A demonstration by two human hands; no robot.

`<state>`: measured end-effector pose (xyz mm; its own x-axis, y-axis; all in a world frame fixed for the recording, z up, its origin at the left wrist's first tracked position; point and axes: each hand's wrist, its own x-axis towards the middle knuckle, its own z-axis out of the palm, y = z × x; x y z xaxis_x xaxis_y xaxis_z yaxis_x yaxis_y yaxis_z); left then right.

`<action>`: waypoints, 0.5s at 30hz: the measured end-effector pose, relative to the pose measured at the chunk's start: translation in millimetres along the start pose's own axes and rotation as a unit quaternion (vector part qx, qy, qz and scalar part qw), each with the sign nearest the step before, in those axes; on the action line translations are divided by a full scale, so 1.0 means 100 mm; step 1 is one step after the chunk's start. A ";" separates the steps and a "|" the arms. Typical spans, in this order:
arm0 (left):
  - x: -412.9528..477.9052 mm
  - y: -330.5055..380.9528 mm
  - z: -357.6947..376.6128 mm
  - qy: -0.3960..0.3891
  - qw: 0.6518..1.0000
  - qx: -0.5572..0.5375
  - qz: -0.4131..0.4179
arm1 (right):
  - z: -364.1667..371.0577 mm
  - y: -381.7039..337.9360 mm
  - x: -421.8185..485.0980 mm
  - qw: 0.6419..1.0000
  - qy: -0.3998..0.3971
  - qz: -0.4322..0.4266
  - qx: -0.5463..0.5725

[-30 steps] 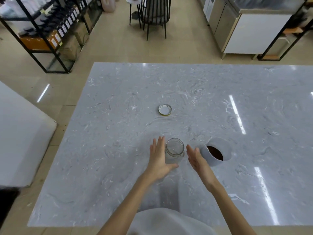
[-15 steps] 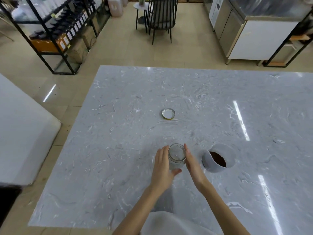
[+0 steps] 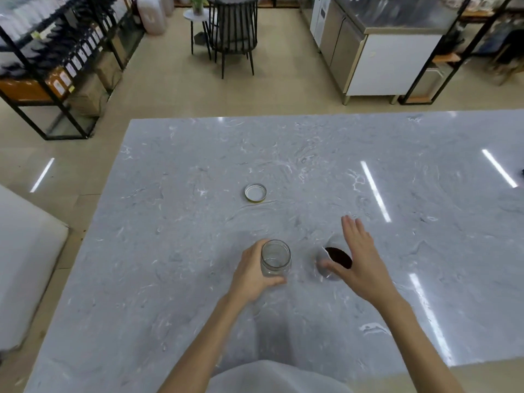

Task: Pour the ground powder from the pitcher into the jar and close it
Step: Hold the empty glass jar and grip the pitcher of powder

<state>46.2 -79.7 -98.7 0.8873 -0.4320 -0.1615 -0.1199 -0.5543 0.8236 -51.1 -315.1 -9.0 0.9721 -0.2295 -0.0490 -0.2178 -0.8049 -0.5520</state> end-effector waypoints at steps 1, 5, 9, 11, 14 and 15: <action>0.01 0.00 0.01 -0.002 1.000 0.002 0.003 | -0.07 0.14 0.03 0.997 -0.029 0.028 -0.066; 0.01 0.01 0.02 0.018 1.000 0.001 0.011 | -0.05 0.49 0.11 0.984 -0.117 0.101 -0.090; -0.01 0.02 0.02 0.024 1.000 0.007 0.015 | 0.18 0.55 0.16 0.994 -0.029 0.103 -0.033; -0.02 0.03 0.01 0.026 0.999 0.010 0.017 | 0.23 0.53 0.20 0.996 -0.015 0.086 -0.020; -0.03 0.03 0.01 0.024 0.999 0.014 0.016 | 0.19 0.51 0.21 0.998 -0.018 0.057 -0.014; -0.02 0.03 0.01 0.023 1.000 0.014 0.016 | 0.16 0.52 0.21 0.998 -0.005 0.055 -0.010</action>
<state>43.6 -80.8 -96.3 0.9022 -0.4170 -0.1100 -0.1601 -0.5607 0.8124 -40.7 -352.7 -51.9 0.9430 -0.3120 -0.1160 -0.3247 -0.7859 -0.5263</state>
